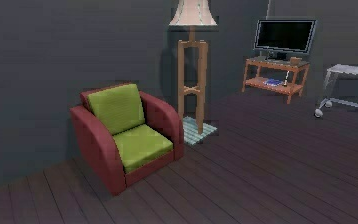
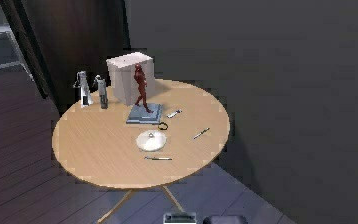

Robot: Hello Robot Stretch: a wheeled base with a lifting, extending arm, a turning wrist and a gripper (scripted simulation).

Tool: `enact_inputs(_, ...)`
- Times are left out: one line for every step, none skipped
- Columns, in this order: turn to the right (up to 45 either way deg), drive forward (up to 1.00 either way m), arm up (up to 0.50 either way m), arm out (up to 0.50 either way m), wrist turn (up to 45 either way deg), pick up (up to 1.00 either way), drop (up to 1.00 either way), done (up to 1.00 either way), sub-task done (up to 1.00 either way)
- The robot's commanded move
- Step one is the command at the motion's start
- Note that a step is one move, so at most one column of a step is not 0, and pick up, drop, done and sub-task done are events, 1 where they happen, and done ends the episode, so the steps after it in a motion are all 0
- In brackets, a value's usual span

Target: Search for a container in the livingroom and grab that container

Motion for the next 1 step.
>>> enact_inputs(0.0,0.0,0.0,0.44,0.0,0.0,0.0,0.0,0.0)
